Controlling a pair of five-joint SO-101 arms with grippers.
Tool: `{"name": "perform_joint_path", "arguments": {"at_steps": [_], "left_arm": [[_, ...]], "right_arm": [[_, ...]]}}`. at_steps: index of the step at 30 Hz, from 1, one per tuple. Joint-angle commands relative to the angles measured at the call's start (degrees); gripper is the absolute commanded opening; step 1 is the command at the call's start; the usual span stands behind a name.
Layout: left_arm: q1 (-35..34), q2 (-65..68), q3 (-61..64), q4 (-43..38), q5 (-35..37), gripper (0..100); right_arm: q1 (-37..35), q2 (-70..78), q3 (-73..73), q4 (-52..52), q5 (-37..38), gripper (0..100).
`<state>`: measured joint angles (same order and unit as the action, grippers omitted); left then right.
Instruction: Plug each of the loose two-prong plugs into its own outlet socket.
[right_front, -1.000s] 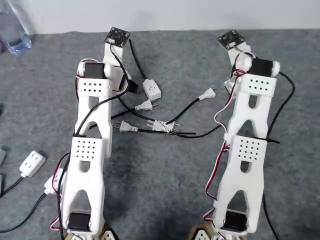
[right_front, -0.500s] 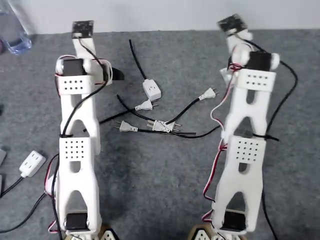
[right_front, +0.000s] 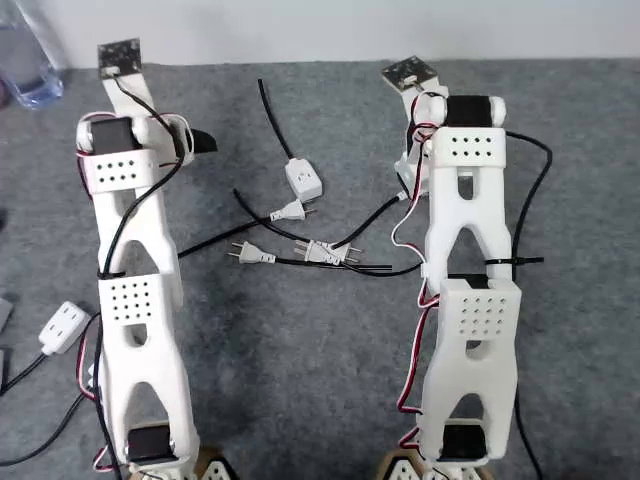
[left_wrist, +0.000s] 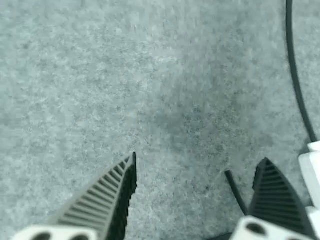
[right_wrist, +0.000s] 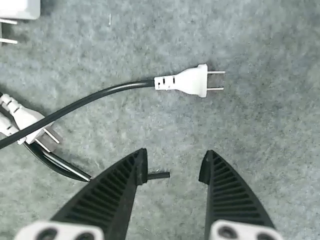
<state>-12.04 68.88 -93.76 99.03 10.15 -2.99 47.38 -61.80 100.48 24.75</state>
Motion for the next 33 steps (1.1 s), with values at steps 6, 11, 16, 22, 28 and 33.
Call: {"name": "perform_joint_path", "arguments": {"at_steps": [6, 11, 16, 22, 28, 33], "left_arm": [[-1.32, -18.90, 13.49, 1.76, 0.70, 35], [-1.23, -35.34, 36.79, 1.67, 0.35, 35], [-1.14, -46.86, 58.24, 0.26, 0.18, 35], [-1.41, -49.76, 74.33, -9.23, 0.26, 35], [-1.58, -49.93, 83.03, -15.03, 0.26, 35], [-1.49, -49.85, 90.24, -24.44, 0.26, 35]], "right_arm": [[-3.65, 1.27, -0.35, 1.27, -0.79, 17.9], [-3.91, 4.53, -0.44, -3.91, -0.79, 18.0], [-4.09, 7.78, -0.44, -8.04, -0.53, 18.0], [-4.00, 8.92, -0.44, -12.70, 0.09, 18.0], [-3.65, 10.59, -0.44, -16.66, 2.46, 26.1], [-4.09, 12.88, -0.44, -16.57, 0.44, 32.5]]}}
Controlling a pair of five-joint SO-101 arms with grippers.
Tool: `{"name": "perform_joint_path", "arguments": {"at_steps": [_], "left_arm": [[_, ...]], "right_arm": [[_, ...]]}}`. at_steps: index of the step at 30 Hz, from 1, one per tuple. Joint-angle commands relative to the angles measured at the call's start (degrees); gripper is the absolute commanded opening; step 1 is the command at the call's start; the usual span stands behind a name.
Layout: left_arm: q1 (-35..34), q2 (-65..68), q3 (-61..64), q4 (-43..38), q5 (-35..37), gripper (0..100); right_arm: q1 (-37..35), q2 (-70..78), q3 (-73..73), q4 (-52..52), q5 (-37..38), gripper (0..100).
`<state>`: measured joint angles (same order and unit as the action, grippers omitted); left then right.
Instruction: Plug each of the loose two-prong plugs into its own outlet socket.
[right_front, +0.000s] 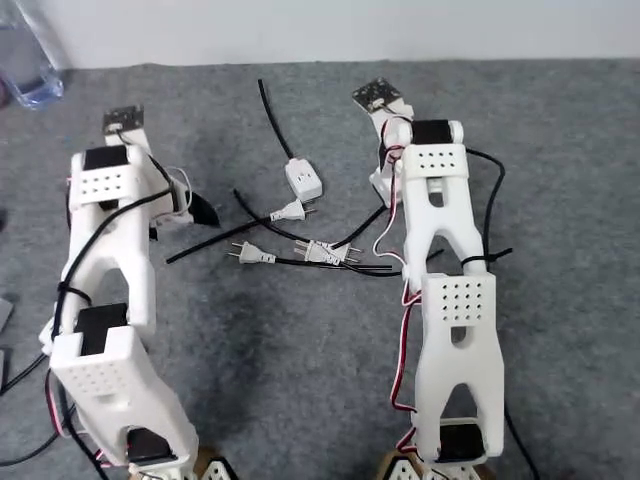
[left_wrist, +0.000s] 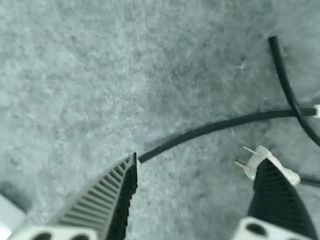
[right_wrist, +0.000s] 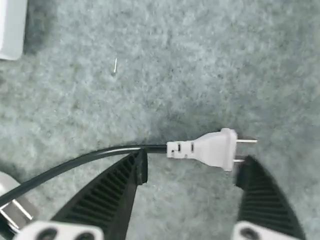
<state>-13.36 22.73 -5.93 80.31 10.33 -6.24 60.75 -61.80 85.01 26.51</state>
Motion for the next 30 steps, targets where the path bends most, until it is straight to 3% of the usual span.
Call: {"name": "perform_joint_path", "arguments": {"at_steps": [1, 9, 19, 30], "left_arm": [[-0.44, -3.87, 3.56, -7.38, 0.09, 35], [-1.49, -3.52, 5.85, -11.87, 0.26, 35], [-1.67, -3.52, 5.85, -11.87, 0.35, 35], [-1.67, -3.52, 5.85, -11.69, 0.35, 35]], "right_arm": [[-0.84, -0.40, -0.44, -1.36, -2.99, 32.1], [-1.36, -0.31, -0.53, -6.73, -17.14, 32.1], [-0.31, 2.42, -0.44, -11.56, -16.70, 32.1], [0.66, 3.47, -0.44, -6.55, -16.88, 31.8]]}}
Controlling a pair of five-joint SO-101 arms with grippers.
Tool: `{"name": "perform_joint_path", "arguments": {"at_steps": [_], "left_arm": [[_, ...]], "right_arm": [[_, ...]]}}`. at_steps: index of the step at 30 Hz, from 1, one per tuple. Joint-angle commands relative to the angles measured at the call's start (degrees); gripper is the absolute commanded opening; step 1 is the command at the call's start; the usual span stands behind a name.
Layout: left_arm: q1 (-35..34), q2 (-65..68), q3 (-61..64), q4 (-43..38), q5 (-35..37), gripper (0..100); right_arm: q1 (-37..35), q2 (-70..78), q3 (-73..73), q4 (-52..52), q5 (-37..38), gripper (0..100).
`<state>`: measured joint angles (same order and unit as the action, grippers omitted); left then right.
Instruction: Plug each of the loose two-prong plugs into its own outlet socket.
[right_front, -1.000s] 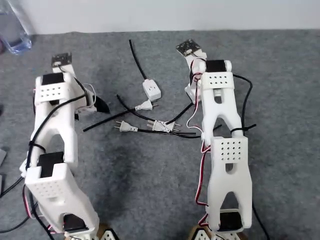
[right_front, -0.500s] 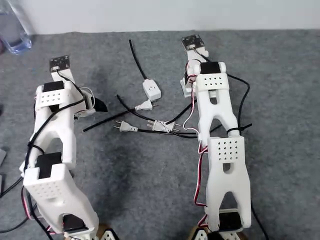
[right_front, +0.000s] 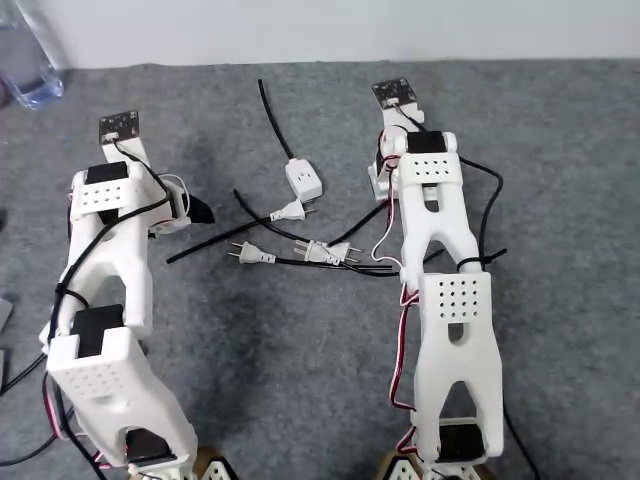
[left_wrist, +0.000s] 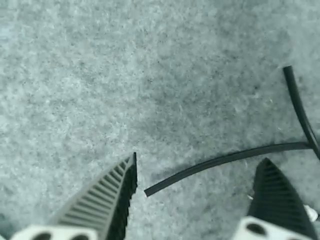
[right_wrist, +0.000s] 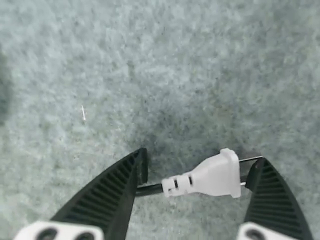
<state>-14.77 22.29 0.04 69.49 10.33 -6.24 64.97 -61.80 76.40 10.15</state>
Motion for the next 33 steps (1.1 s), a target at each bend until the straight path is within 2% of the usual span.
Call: {"name": "perform_joint_path", "arguments": {"at_steps": [1, 7, 11, 16, 20, 24, 28, 33], "left_arm": [[-0.26, -3.08, -0.13, -0.88, 0.35, 35], [-0.26, -3.08, -0.13, -0.88, 0.35, 35], [-0.26, -3.08, -0.13, -1.05, 0.35, 35], [-0.35, -3.08, -0.13, -1.05, 0.35, 35], [-0.35, -2.99, -0.13, -1.05, 0.35, 35], [-0.35, -2.99, -0.13, -1.05, 0.35, 35], [-0.35, -2.99, -0.13, -1.14, 0.35, 35], [-0.35, -2.99, -0.13, -1.14, 0.35, 35]], "right_arm": [[0.75, -0.75, -0.44, 2.59, -0.44, 31.8], [2.95, -0.48, -0.44, 3.91, 0.18, 31.7], [3.91, -0.40, -0.35, 9.80, 5.19, 31.0], [5.58, -0.40, -0.35, 13.58, 12.66, 13.3], [10.07, -0.57, -0.44, 13.67, 13.27, 0.2], [16.40, -0.48, -0.44, 15.43, 13.80, 1.9], [22.64, -1.10, -0.97, 17.80, 21.10, 0.8], [28.44, -0.92, -6.33, 25.01, 25.93, 0.8]]}}
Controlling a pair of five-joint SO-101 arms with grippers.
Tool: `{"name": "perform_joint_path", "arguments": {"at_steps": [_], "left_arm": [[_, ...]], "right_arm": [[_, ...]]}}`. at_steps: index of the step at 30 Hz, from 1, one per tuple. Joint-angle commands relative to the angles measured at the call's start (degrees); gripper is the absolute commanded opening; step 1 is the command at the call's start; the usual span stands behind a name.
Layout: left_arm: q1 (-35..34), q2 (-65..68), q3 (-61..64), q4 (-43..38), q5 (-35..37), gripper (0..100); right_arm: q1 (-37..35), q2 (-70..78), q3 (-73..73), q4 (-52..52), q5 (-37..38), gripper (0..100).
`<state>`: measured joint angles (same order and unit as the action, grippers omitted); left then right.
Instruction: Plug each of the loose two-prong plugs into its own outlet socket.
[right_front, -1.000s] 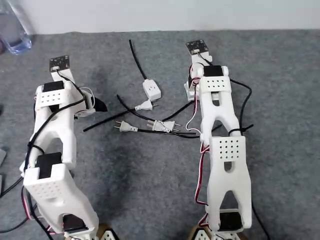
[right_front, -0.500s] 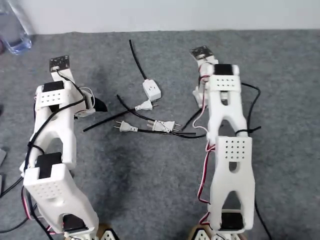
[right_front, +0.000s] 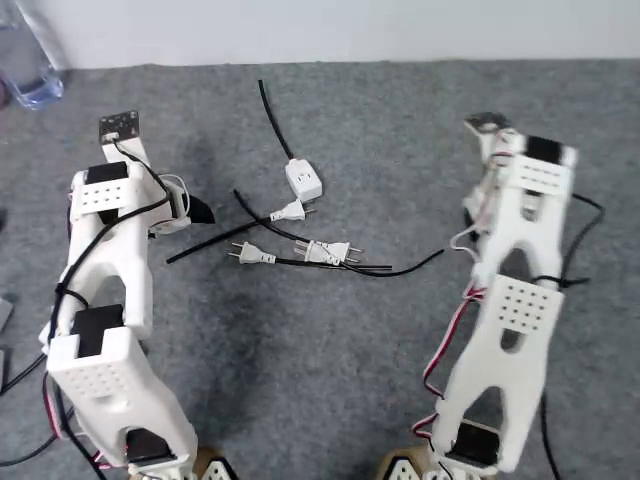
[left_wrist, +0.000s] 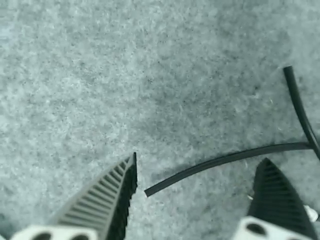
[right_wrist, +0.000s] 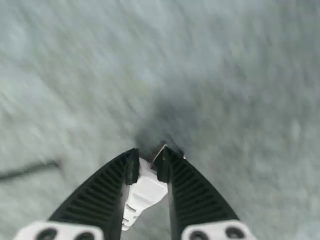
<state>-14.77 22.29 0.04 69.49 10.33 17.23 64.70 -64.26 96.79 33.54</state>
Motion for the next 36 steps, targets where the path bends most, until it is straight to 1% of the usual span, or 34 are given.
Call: {"name": "perform_joint_path", "arguments": {"at_steps": [1, 6, 9, 12, 15, 17, 22, 24, 28, 32, 36], "left_arm": [[-0.35, -2.99, -0.13, -1.14, 0.35, 35], [-0.35, -2.99, -0.04, -1.14, 0.35, 35], [-0.35, -2.99, -0.04, -1.14, 0.35, 35], [-0.35, -2.99, -0.04, -1.14, 0.35, 35], [-0.35, -2.90, -0.04, -1.14, 0.35, 35], [-0.35, -2.90, -0.04, -1.23, 0.35, 35], [-0.35, -2.02, 0.13, -2.46, 0.35, 35], [-0.35, -1.23, 0.04, -3.25, 0.35, 35], [-0.35, -0.88, -0.13, -3.52, 0.35, 35], [-0.88, -0.44, 0.13, -5.27, 0.53, 35], [-2.46, -0.44, 0.13, -6.33, 3.96, 35]], "right_arm": [[6.37, -0.75, -5.36, 5.58, 3.34, 0.8], [15.34, -0.75, -14.24, 6.02, 4.40, 0.8], [19.82, -0.75, -17.14, 6.02, 7.91, 0.8], [21.93, -0.48, -17.14, 6.02, 9.32, 1.0], [21.76, -0.22, -17.05, 6.02, 9.41, 2.1], [20.97, -0.22, -17.05, 6.02, 9.41, 7.6], [19.30, -0.66, -17.05, 6.11, 9.14, 30.9], [18.24, -0.92, -17.58, 6.11, 9.14, 35.1], [12.79, -4.79, -18.81, 6.29, 9.14, 32.0], [4.70, -10.68, -18.55, 6.29, 9.14, 28.7], [-4.53, -14.55, -18.46, 6.46, 9.05, 28.5]]}}
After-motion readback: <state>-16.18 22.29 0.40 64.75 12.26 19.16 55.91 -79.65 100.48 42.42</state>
